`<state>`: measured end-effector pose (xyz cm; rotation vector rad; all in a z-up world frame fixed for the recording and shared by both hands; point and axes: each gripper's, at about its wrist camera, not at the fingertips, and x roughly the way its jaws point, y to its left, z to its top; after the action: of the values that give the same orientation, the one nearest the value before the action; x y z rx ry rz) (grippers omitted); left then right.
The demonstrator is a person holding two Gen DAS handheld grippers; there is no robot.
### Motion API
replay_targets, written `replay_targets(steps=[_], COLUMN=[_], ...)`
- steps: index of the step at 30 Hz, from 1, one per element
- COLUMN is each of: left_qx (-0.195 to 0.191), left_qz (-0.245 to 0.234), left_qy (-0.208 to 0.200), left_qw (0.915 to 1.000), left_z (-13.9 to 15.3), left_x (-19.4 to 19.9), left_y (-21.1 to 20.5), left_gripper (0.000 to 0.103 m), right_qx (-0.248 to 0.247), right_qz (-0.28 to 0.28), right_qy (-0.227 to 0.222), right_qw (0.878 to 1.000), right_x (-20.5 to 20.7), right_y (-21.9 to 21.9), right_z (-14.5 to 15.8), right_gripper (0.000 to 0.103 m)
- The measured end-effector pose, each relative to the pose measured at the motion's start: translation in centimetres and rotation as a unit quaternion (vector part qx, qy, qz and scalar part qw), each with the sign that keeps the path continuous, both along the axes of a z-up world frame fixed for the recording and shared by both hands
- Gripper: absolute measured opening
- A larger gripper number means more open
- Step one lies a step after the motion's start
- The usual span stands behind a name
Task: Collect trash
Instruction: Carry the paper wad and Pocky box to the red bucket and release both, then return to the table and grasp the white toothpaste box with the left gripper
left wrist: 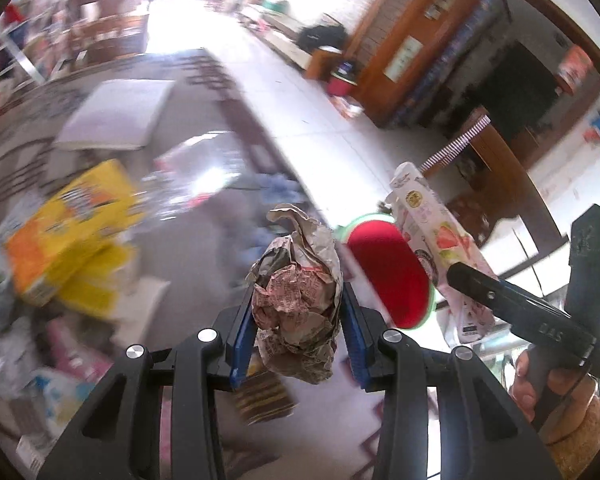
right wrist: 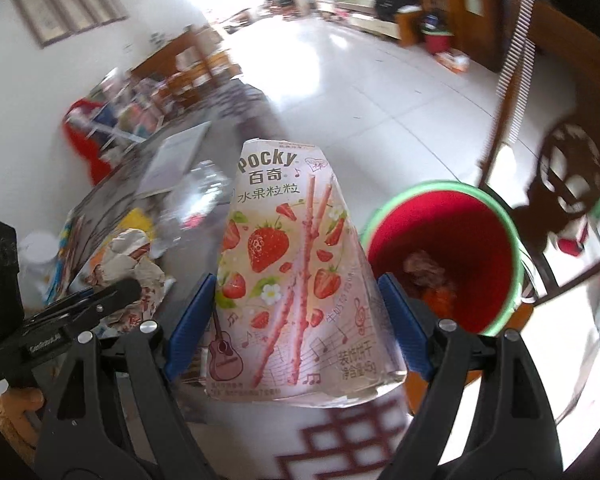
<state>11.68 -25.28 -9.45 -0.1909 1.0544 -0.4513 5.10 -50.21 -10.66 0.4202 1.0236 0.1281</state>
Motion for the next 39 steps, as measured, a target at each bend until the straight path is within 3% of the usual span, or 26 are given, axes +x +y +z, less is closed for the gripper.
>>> replay_targets(steps=[6, 15, 18, 19, 20, 31, 39], left_qx=[0.002, -0.015, -0.016, -0.016, -0.023, -0.003, -0.002], left_qz=[-0.071, -0.135, -0.141, -0.137, -0.132, -0.123, -0.08], left_qy=[0.012, 0.027, 0.02, 0.018, 0.015, -0.008, -0.035], left_qw=[0.9974, 0.9903, 0.9897, 0.9902, 0.9909, 0.9923, 0.9962], left_z=[-1.1, -2.4, -2.2, -2.1, -1.9, -0.6, 1.4], left_x=[2.0, 3.9, 4.4, 4.5, 4.6, 3.1, 1.5], left_y=[-6.8, -14.7, -16.1, -16.2, -16.2, -13.5, -8.5], left_gripper=[0.037, 0.037, 0.056, 0.067, 0.071, 0.071, 0.071], right_qx=[-0.002, -0.013, -0.018, -0.02, -0.022, -0.016, -0.018], right_qz=[-0.063, -0.123, -0.133, -0.135, -0.139, -0.15, -0.127], right_qy=[0.02, 0.033, 0.029, 0.031, 0.033, 0.027, 0.019], right_qw=[0.998, 0.992, 0.99, 0.99, 0.989, 0.988, 0.992], right_x=[-0.6, -0.8, -0.5, -0.4, -0.2, -0.6, -0.2], right_y=[-5.2, -10.5, -11.5, -11.7, -12.0, -11.7, -8.8], right_z=[-1.8, -3.3, -3.4, -3.5, -3.6, -3.1, -2.3], right_gripper=[0.08, 0.081, 0.082, 0.082, 0.082, 0.084, 0.084])
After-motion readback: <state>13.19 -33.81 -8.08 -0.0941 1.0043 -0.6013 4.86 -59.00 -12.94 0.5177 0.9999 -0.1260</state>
